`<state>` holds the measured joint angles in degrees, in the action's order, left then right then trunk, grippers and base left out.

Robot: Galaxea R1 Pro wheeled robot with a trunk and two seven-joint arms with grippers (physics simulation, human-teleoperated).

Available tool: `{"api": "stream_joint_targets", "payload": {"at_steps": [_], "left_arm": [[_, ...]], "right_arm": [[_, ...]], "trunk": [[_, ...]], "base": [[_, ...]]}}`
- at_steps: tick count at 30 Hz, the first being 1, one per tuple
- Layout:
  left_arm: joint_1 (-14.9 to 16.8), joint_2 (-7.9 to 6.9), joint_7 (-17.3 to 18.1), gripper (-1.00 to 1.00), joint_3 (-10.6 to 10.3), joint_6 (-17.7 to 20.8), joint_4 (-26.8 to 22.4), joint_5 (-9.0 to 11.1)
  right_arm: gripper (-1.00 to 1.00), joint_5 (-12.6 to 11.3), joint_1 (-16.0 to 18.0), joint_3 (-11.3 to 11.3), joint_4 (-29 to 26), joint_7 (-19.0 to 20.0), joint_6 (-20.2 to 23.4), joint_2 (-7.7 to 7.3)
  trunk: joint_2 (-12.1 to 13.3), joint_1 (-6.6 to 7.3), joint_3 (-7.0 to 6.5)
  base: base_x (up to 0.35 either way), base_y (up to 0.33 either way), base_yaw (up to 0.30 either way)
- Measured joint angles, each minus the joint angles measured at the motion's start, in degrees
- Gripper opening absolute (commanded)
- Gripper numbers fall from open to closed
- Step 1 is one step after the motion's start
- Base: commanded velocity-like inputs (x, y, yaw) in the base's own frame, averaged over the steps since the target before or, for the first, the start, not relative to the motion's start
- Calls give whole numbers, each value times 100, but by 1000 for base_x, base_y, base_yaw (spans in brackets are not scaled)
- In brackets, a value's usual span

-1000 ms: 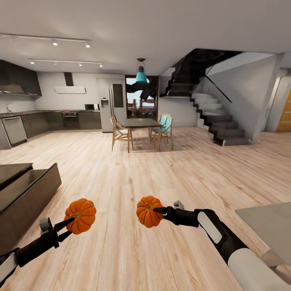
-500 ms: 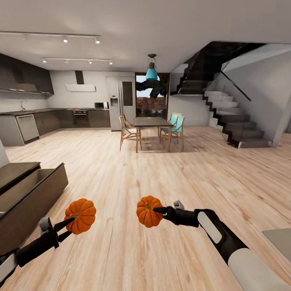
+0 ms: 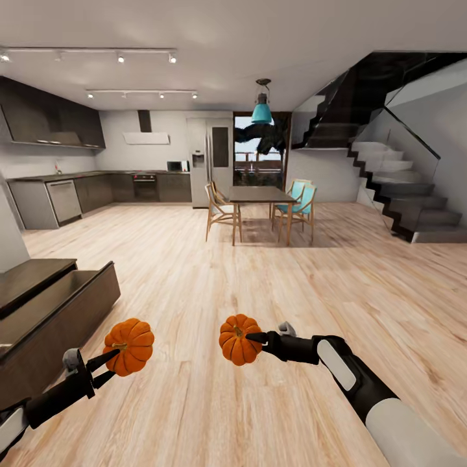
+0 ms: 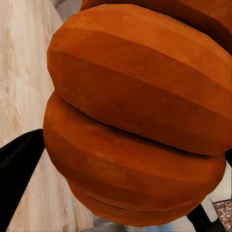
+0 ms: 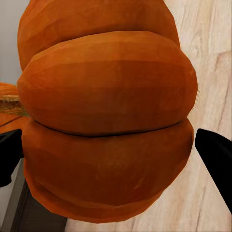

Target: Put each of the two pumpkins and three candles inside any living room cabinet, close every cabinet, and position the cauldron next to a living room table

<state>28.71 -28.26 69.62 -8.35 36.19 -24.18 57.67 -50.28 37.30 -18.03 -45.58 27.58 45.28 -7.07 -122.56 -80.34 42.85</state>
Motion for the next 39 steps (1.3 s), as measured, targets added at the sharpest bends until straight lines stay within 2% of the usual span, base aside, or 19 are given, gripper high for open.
{"api": "stream_joint_targets", "payload": {"at_steps": [19,39], "left_arm": [[2,0,0,-100,0,0,0,0],[5,-8,0,-100,-1,2,1,1]], "right_arm": [[-100,1,0,1,3,0,-6,0],[-100,-2,-1,1,0,7,-7,-1]], "trunk": [[0,0,122],[0,0,132]], "base": [[337,0,190],[337,-2,6]]}}
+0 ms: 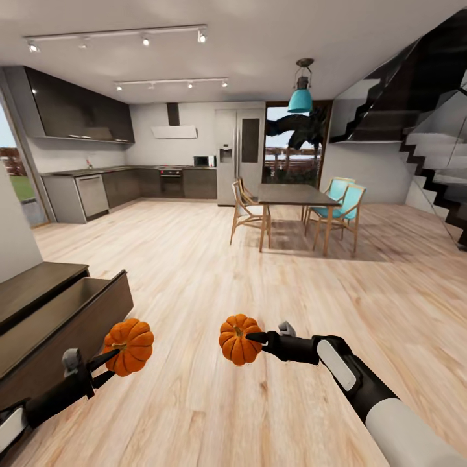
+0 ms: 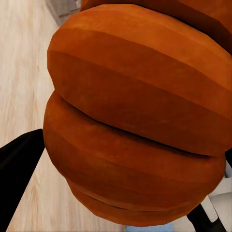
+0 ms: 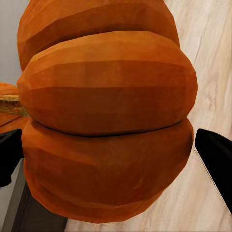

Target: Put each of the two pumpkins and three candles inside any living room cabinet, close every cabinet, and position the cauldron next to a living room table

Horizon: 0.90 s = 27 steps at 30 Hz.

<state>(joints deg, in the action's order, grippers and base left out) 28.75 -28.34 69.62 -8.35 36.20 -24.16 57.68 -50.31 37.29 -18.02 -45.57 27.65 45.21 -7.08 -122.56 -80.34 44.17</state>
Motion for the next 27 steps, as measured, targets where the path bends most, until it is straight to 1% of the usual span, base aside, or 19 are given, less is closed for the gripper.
{"api": "stream_joint_targets", "payload": {"at_steps": [2,6,8,14,17,20,27], "left_arm": [[-2,0,6,-100,-1,0,0,1],[-6,1,275,-100,1,6,-1,-1],[-5,0,319,-100,1,1,7,-10],[-7,9,348,-100,-7,14,35,-12],[-7,9,348,-100,-11,199,36,-29],[-7,4,349,-100,-8,305,36,-41],[-4,2,349,-100,-6,338,36,-47]], "right_arm": [[-100,1,0,0,-4,1,0,0],[-100,1,0,0,-8,-2,2,0],[-100,5,0,0,-3,-2,1,0],[-100,3,0,0,3,-1,1,0],[-100,0,0,5,8,0,2,0],[-100,3,0,5,9,0,1,0],[-100,3,0,9,9,0,1,0]], "trunk": [[0,0,0],[0,-1,0],[0,-1,0],[0,-1,0],[0,-1,0],[0,-1,0],[0,-1,0]], "base": [[321,-72,0],[289,-134,0],[274,-158,0],[270,-164,0],[263,-173,0],[249,-187,0],[235,-194,0]]}}
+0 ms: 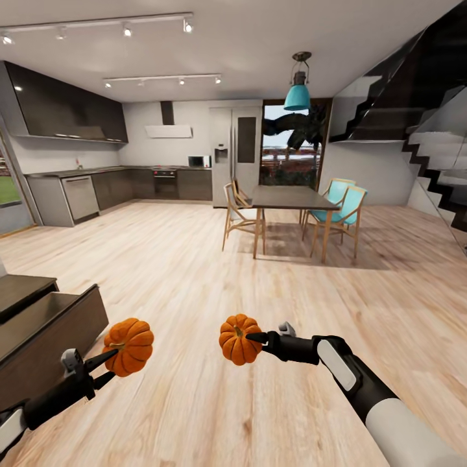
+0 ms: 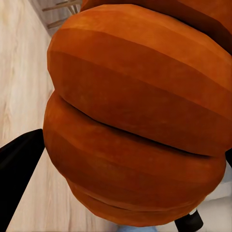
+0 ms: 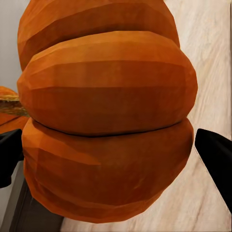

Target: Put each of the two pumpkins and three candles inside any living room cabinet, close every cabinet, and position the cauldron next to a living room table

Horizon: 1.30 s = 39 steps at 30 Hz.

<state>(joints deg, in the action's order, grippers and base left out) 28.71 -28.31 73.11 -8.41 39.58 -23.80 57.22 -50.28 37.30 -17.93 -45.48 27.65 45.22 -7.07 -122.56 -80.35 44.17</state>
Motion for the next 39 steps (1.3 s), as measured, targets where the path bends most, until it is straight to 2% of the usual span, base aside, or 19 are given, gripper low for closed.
{"api": "stream_joint_targets", "payload": {"at_steps": [19,39], "left_arm": [[2,-2,0,-100,-3,4,0,5],[2,-7,9,-100,1,5,-1,9]], "right_arm": [[-100,2,0,0,0,0,-9,26],[-100,0,0,0,-1,1,-10,26]], "trunk": [[0,0,0],[0,1,0]], "base": [[238,-191,0],[314,-78,0]]}}
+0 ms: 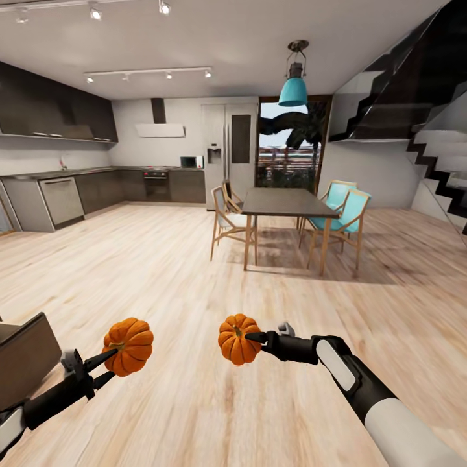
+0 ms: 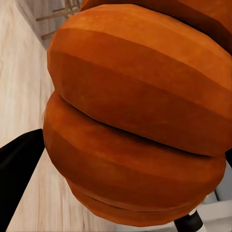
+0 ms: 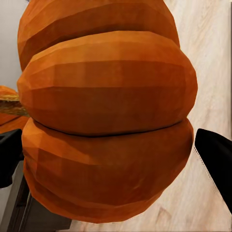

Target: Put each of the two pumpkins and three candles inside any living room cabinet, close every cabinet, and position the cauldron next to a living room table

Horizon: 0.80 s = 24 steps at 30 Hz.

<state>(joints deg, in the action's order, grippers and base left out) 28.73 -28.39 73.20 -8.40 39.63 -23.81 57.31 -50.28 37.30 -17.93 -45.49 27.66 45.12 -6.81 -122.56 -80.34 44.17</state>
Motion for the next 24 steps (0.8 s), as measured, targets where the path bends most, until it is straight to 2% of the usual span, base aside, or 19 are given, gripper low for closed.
{"api": "stream_joint_targets", "payload": {"at_steps": [14,24], "left_arm": [[-4,-3,0,-100,3,-1,0,-1],[-4,0,0,-100,2,-1,-2,-1]], "right_arm": [[-100,3,0,-3,2,0,-1,0],[-100,2,1,-7,11,-2,-2,1]], "trunk": [[0,0,0],[0,0,0]], "base": [[317,-72,7],[317,-72,154]]}}
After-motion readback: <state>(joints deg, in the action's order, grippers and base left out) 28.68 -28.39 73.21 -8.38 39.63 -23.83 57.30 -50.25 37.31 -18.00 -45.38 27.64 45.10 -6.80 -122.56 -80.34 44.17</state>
